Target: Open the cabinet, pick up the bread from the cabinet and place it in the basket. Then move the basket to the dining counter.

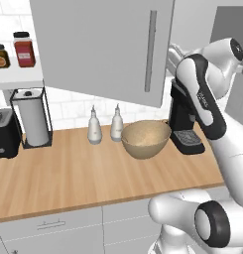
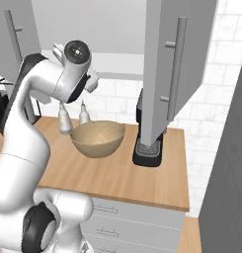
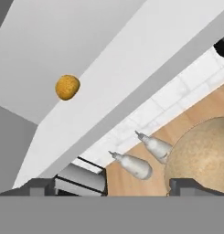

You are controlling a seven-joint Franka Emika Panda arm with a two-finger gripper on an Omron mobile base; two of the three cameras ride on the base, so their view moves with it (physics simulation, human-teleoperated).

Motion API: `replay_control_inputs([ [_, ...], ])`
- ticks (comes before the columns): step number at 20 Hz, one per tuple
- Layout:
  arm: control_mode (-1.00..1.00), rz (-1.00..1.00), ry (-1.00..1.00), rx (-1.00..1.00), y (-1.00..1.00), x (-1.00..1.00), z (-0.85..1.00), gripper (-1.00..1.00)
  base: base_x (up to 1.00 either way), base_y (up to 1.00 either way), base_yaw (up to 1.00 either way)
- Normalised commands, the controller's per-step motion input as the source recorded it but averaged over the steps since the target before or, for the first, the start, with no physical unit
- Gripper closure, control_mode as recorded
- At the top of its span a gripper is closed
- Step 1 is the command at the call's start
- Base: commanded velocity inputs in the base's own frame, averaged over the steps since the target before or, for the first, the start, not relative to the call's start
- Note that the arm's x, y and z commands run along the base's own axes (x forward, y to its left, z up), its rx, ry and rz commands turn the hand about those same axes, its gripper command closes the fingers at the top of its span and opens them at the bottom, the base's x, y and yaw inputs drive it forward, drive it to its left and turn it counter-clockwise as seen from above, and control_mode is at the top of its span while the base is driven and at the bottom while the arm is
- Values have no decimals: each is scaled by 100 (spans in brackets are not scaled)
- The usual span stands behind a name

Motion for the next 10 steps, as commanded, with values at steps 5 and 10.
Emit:
replay_control_inputs([
  [5,-100,23,-3,-3,100,-32,0,-100,0,0,0],
  [10,-100,42,-20,-13,100,-89,0,-100,0,0,0],
])
